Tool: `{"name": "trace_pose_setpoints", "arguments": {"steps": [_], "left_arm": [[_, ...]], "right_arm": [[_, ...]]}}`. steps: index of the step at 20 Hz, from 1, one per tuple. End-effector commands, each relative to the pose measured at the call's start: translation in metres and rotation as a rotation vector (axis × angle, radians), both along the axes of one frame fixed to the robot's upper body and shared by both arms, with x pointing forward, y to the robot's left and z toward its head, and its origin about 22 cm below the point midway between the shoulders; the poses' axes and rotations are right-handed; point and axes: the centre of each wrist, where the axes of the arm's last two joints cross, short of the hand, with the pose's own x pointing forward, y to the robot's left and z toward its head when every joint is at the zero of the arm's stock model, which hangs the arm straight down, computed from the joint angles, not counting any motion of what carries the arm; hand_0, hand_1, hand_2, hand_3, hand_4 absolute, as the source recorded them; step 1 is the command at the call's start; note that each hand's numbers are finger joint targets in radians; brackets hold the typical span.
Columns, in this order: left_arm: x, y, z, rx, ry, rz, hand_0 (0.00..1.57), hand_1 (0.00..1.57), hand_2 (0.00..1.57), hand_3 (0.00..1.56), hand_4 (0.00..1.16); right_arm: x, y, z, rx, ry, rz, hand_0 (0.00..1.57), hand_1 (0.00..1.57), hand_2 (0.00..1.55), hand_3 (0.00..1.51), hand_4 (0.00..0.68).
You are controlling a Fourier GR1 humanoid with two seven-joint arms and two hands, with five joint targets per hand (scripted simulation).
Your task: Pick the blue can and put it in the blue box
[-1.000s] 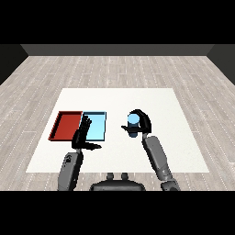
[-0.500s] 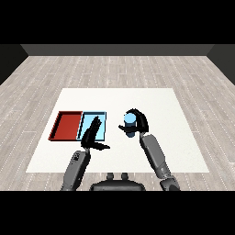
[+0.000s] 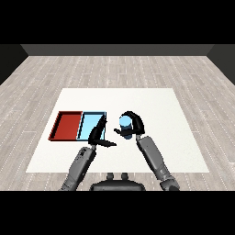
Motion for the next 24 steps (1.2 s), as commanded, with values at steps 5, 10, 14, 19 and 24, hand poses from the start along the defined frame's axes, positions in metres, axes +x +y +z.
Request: {"name": "trace_pose_setpoints", "arguments": {"steps": [5, 10, 14, 19, 24], "left_arm": [[0.015, -0.020, -0.018, 0.015, 0.038, -0.022, 0.00, 0.00, 0.00, 0.00, 0.00], [0.020, -0.038, -0.008, 0.004, 0.052, -0.047, 0.00, 0.00, 0.00, 0.00, 0.00], [0.002, -0.043, 0.002, 0.015, 0.038, -0.027, 0.00, 0.00, 0.00, 0.00, 0.00], [0.009, -0.049, 0.004, 0.015, 0.031, -0.050, 0.00, 0.00, 0.00, 0.00, 0.00], [-0.001, -0.059, -0.017, 0.022, 0.025, -0.041, 0.00, 0.00, 0.00, 0.00, 0.00]], "right_arm": [[0.015, 0.019, -0.006, -0.018, -0.003, 0.039, 1.43, 1.43, 1.46, 1.43, 0.614], [0.007, 0.010, 0.024, 0.008, -0.029, 0.040, 1.43, 1.43, 1.46, 1.42, 0.614], [0.006, 0.015, 0.045, -0.011, -0.060, 0.042, 1.43, 1.43, 1.46, 1.42, 0.611], [0.009, 0.043, 0.011, -0.010, -0.033, 0.083, 1.43, 1.43, 1.46, 1.42, 0.621], [-0.003, 0.032, 0.004, 0.009, -0.026, 0.103, 1.48, 1.48, 1.47, 1.42, 0.618]]}}
